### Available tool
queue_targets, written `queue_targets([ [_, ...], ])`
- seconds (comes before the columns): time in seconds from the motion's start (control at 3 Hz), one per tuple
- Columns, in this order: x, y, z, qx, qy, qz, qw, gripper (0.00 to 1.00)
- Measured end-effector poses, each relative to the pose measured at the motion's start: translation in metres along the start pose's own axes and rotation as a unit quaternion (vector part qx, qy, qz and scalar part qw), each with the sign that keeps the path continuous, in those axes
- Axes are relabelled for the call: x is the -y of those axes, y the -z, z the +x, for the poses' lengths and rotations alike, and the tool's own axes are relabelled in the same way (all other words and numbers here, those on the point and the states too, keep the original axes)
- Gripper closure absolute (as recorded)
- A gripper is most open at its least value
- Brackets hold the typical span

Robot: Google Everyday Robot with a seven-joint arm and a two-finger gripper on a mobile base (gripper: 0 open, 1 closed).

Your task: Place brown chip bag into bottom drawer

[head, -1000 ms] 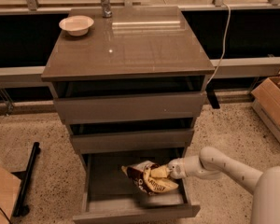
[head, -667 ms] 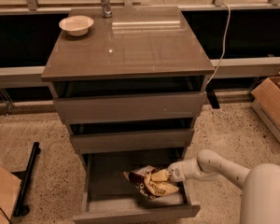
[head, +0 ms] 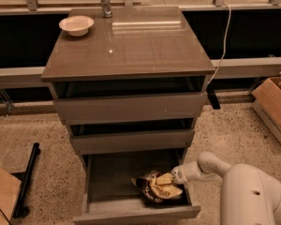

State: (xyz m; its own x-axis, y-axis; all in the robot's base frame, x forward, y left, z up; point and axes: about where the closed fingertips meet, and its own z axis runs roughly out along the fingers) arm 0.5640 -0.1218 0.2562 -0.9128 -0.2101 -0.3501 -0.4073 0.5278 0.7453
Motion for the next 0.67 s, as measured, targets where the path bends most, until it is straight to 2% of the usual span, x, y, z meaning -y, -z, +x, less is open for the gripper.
queue_targets([
  [0.33,0.0321,0.0059,-0.0069,0.000,-0.019,0.032,0.9993,0.61],
  [0.67,0.0318,0.0044,-0.0070,0.000,-0.018,0.031,0.9993,0.38],
])
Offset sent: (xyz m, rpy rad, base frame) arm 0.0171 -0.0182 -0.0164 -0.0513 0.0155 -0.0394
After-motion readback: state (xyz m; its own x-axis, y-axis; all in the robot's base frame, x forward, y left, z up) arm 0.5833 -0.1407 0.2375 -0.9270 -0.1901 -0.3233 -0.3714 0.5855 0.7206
